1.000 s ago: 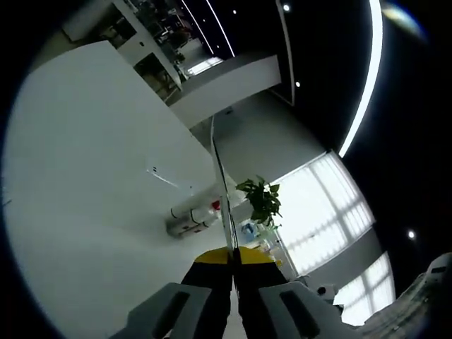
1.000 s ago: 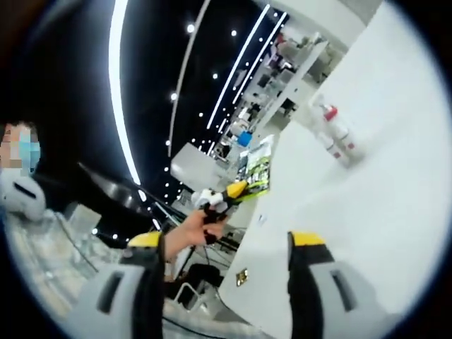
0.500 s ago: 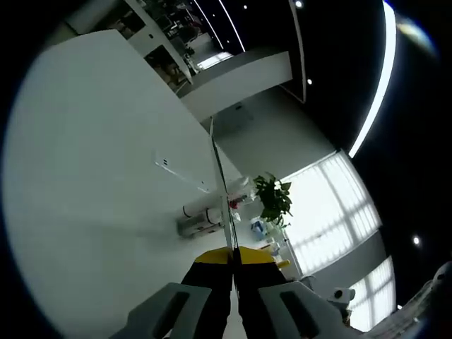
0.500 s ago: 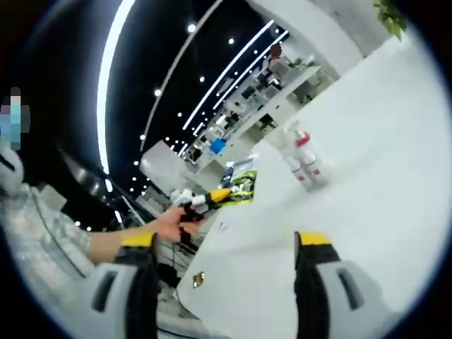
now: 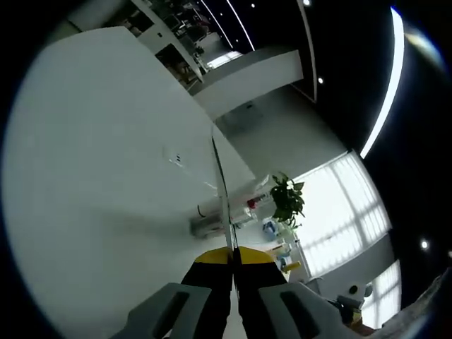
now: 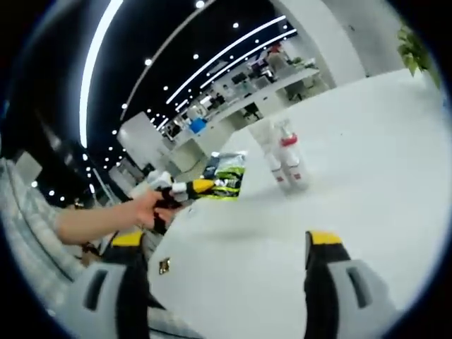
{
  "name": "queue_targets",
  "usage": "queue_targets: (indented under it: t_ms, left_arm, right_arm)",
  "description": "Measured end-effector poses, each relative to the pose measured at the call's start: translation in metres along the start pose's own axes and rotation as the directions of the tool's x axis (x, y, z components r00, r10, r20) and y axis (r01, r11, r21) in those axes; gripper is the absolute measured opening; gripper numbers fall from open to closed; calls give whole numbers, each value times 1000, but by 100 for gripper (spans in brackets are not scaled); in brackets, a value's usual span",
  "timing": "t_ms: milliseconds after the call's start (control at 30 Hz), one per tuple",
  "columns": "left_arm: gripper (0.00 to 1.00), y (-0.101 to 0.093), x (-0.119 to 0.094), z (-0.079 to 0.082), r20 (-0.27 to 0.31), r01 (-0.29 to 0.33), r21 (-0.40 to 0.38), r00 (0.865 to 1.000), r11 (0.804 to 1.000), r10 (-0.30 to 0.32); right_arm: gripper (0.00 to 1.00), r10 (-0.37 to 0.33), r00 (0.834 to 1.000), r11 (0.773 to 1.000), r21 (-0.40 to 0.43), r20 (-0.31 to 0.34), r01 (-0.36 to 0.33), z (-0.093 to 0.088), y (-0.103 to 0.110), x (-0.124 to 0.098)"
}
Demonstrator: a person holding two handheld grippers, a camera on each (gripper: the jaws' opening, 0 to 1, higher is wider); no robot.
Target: Arrange the skincare products in the storage area until every visible bottle or jar stands upright without overlapping.
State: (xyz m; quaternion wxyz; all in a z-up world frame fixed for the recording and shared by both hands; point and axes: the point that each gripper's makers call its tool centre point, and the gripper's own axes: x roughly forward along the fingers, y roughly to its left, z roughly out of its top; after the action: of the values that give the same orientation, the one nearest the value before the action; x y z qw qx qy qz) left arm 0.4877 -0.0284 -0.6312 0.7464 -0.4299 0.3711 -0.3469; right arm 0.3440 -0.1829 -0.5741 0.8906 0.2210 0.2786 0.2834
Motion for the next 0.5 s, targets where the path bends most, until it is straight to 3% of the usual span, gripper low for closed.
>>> queue_targets:
  t_ms: [500]
  left_arm:
    - [0,30,6,5,-7,-43,-27,999,999,43]
  right_arm:
    - [89,-16,999,999,45,-37,18,-10,-7,3]
